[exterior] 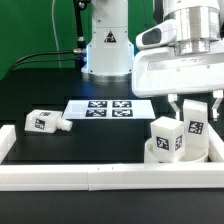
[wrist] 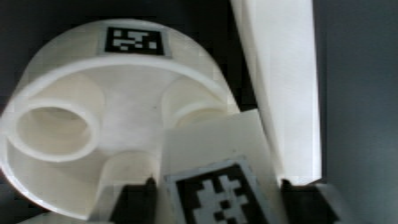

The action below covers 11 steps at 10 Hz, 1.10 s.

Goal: Assemble stool

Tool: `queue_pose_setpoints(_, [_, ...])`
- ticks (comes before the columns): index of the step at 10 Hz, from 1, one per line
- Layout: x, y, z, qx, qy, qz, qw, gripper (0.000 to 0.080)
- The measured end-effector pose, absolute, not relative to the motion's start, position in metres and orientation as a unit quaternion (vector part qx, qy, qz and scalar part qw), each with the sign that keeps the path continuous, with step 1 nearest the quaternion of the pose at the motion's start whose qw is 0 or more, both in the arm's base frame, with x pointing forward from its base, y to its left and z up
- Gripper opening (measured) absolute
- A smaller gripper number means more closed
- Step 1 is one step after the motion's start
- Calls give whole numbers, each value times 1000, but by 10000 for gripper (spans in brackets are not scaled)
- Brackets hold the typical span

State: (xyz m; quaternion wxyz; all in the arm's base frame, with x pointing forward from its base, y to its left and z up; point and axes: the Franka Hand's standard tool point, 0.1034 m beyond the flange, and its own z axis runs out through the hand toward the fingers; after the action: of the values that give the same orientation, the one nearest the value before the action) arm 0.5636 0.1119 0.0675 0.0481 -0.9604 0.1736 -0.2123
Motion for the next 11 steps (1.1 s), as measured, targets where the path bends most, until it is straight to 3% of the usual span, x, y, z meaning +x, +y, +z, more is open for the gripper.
queue_pose_setpoints(1, [564,112,68,-960,174,-212,48,501])
queue_pose_setpoints(2, [564,112,68,-960,174,-212,48,601])
queue_pose_setpoints(5, [563,107,74,-965,178,-185,52,647])
queue_pose_setpoints(8, [563,105,95,-983,164,-45,68,648])
queue_pose_setpoints(11, [562,107,96,-987,147,-19,67,648])
